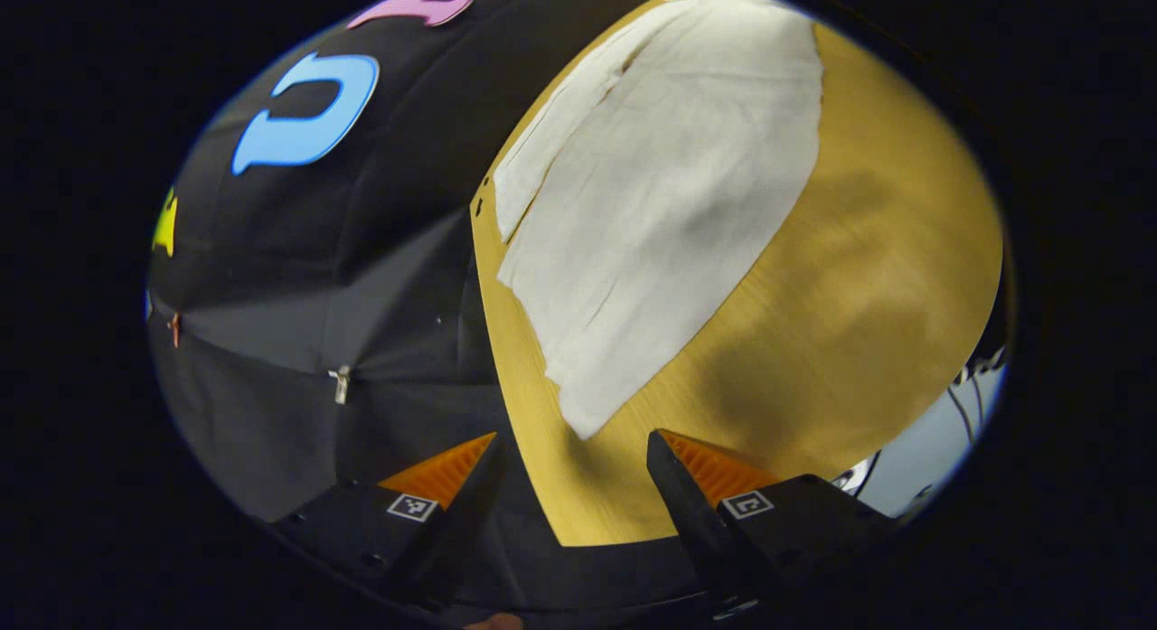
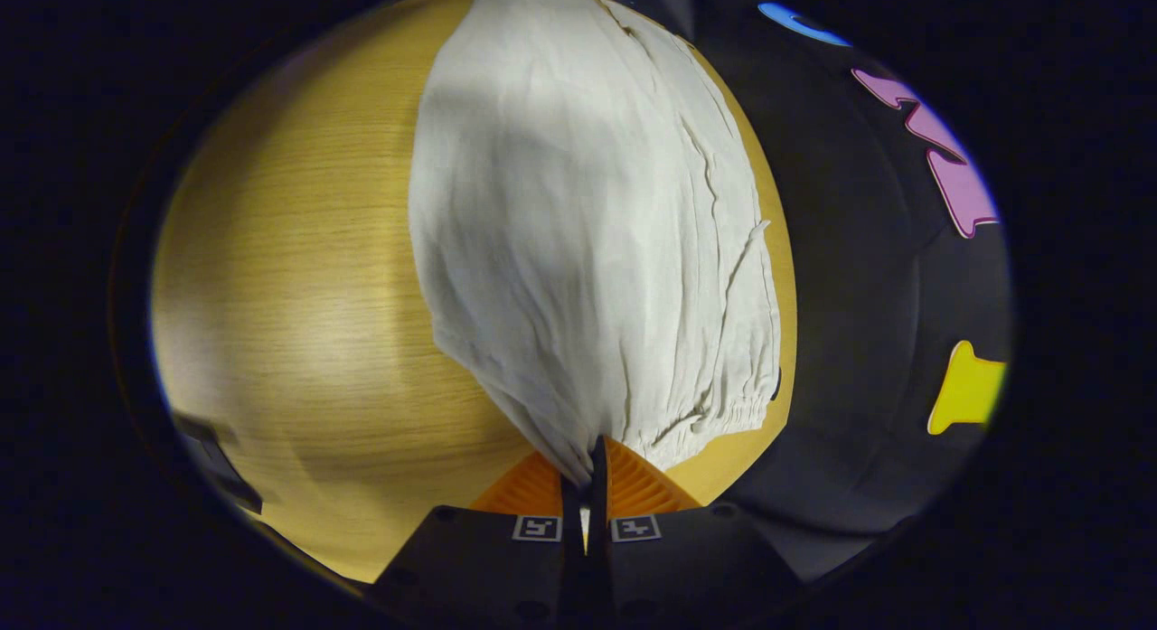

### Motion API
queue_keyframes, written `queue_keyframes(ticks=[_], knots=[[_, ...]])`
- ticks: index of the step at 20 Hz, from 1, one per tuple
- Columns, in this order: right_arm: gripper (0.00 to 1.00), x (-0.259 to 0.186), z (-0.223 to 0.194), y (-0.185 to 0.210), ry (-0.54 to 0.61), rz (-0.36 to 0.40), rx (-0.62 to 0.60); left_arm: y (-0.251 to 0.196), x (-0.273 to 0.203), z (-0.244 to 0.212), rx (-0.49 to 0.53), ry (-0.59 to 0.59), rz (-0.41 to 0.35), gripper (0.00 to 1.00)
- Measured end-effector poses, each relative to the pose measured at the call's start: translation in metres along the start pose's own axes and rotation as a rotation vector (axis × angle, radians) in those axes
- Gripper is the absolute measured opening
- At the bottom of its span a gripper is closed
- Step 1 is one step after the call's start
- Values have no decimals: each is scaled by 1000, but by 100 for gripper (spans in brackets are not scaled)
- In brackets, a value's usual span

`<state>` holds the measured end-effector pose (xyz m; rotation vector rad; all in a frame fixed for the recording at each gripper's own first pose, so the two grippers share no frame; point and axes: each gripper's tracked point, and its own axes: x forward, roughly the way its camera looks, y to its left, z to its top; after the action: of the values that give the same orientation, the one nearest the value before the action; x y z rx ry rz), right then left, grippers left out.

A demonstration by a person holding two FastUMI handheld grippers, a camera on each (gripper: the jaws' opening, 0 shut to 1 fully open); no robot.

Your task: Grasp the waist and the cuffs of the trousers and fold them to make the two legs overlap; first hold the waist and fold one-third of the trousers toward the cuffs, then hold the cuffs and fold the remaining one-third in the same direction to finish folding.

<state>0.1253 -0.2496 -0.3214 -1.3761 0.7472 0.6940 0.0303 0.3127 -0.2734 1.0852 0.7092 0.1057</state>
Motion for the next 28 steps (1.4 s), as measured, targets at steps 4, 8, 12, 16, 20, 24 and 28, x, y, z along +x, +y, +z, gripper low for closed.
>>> queue_keyframes(ticks=[4, 8, 12, 16, 20, 24, 28], knots=[[5, -1, 0, 0, 4, 0, -7, 8, 25, 24, 185, -96, -98, 87], [5, -1, 0, -1, 8, -13, -6, 14, 38, 39, 252, -111, -237, 87], [5, -2, 1, -1, 8, -18, -5, 22, 54, 61, 294, -121, -290, 86], [5, -1, 1, -2, 4, -17, -2, 16, 62, 65, 303, -105, -327, 58], [5, -2, 1, -2, -2, -18, 0, 7, 64, 66, 284, -99, -338, 28], [5, -2, 1, -2, -6, -17, 7, 8, 65, 66, 248, -86, -298, 11], [5, -1, -1, -4, -4, -22, 8, 14, 70, 69, 179, -70, -221, 6]])
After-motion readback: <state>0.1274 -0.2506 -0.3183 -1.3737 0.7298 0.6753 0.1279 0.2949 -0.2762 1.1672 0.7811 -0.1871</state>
